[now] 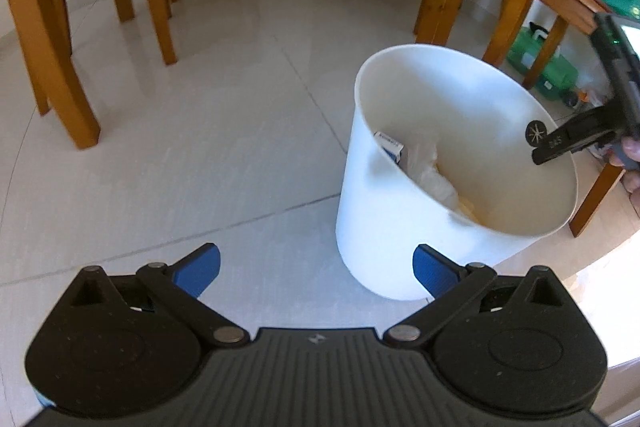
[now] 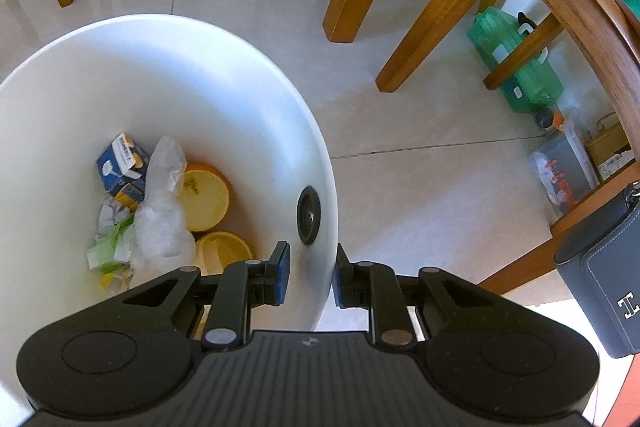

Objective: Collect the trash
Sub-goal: 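Lower the bin to the floor with the right tool and release it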

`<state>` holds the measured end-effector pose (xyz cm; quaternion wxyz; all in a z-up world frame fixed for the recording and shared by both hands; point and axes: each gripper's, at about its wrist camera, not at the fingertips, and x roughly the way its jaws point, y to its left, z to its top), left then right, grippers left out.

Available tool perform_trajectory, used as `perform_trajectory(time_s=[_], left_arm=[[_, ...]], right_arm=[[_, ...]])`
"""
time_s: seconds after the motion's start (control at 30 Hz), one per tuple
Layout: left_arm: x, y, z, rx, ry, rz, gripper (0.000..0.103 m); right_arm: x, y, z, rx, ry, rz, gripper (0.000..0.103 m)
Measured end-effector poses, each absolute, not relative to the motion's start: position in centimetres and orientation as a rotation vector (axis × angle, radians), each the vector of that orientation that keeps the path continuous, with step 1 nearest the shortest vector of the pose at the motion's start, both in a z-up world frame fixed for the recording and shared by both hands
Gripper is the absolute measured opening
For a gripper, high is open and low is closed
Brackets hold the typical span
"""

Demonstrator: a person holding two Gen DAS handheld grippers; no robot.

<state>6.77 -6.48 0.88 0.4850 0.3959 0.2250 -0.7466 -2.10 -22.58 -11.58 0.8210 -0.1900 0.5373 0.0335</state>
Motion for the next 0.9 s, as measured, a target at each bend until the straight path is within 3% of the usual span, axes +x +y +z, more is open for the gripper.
perform_trajectory(time_s=[0.27, 0.37, 0.43, 0.63, 0.9], left_arm=[[5.9, -5.8, 2.4, 1.000, 0.553, -1.803, 0.102], [5.4, -5.5, 3.4, 1.006, 0.531, -1.804, 0.102], [5.1, -5.3, 4.1, 1.012, 0.519, -1.806, 0.102], [4.4, -5.1, 5.5, 1.015, 0.532, -1.793, 0.102], [3.1, -4.2, 7.3, 1.046, 0.443, -1.778, 0.102]], right_arm=[[-4.0, -23.0, -9.9, -0.369, 1.194, 0.120, 0.027], [-4.9, -23.3, -9.0, -0.317, 1.221, 0.153, 0.038], [-5.5, -23.4, -8.3, -0.292, 1.236, 0.172, 0.061], [-7.1, -23.6, -5.7, -0.226, 1.241, 0.198, 0.100], [-10.2, -23.3, -2.3, -0.244, 1.228, 0.163, 0.103]])
